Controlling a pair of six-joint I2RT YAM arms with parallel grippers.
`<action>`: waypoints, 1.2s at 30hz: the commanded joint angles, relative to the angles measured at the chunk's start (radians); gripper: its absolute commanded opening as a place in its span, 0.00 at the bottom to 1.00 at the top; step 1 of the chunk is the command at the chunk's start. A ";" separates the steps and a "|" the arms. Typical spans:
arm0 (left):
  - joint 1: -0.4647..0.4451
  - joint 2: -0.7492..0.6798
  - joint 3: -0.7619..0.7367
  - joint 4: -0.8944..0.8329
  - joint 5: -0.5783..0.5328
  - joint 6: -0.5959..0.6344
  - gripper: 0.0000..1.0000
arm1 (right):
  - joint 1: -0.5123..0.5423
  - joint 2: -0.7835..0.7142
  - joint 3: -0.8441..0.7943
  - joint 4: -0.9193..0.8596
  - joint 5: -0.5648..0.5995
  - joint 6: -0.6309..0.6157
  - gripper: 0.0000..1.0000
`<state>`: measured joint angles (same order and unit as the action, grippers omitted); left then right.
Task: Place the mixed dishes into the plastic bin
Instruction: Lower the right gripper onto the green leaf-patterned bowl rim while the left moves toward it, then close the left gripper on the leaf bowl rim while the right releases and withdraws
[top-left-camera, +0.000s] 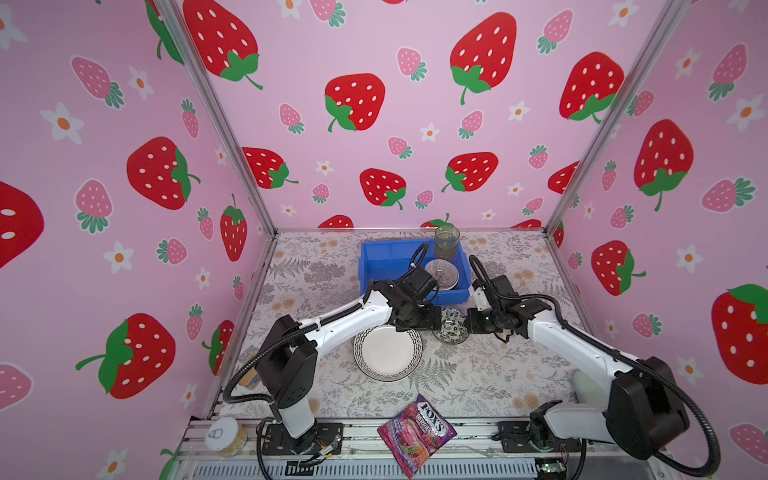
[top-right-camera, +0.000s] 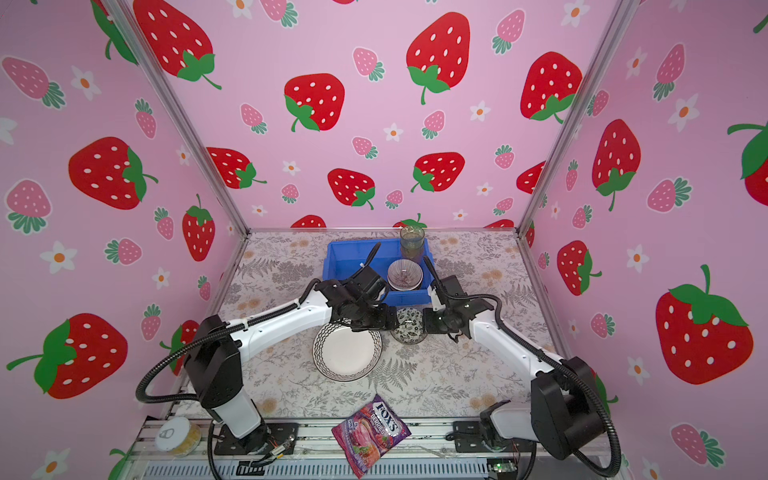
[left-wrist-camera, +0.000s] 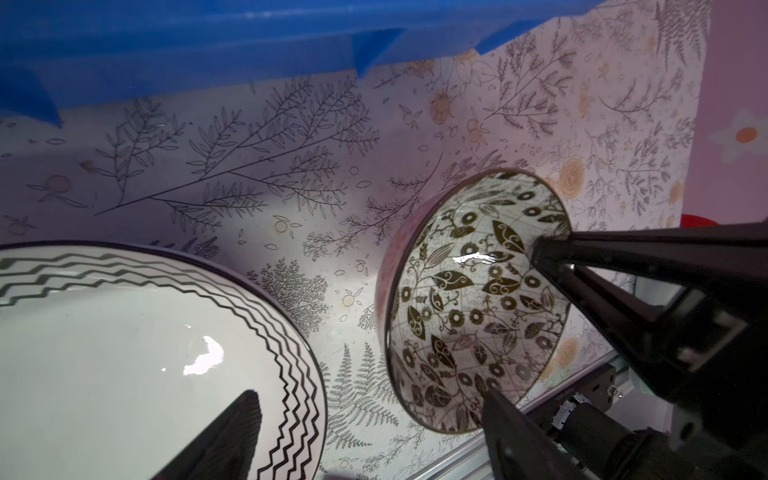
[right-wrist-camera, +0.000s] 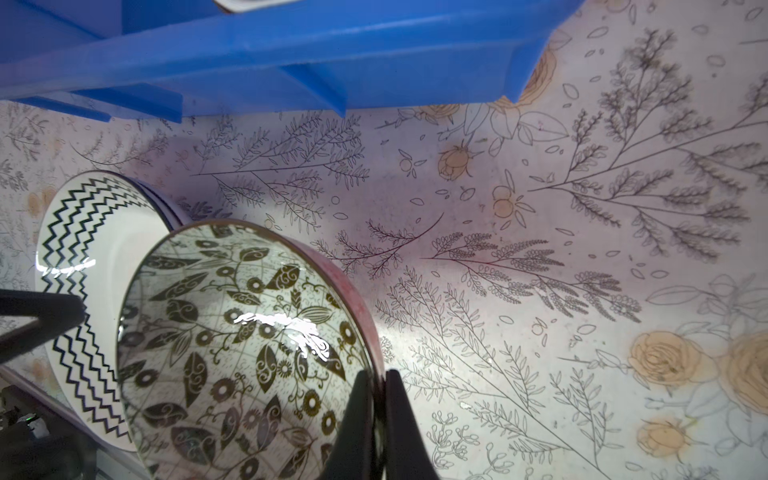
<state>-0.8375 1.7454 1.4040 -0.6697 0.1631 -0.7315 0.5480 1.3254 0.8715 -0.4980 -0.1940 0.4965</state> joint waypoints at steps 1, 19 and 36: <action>-0.019 0.023 0.064 -0.062 -0.053 -0.006 0.84 | 0.004 -0.026 0.042 -0.023 -0.006 -0.015 0.00; -0.061 0.141 0.193 -0.172 -0.163 0.013 0.44 | 0.004 -0.009 0.073 -0.040 -0.032 -0.058 0.00; -0.080 0.155 0.198 -0.186 -0.212 -0.025 0.15 | 0.004 0.046 0.122 -0.047 -0.064 -0.111 0.00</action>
<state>-0.9092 1.8954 1.5719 -0.8127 -0.0200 -0.7563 0.5480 1.3605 0.9504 -0.5545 -0.2333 0.4126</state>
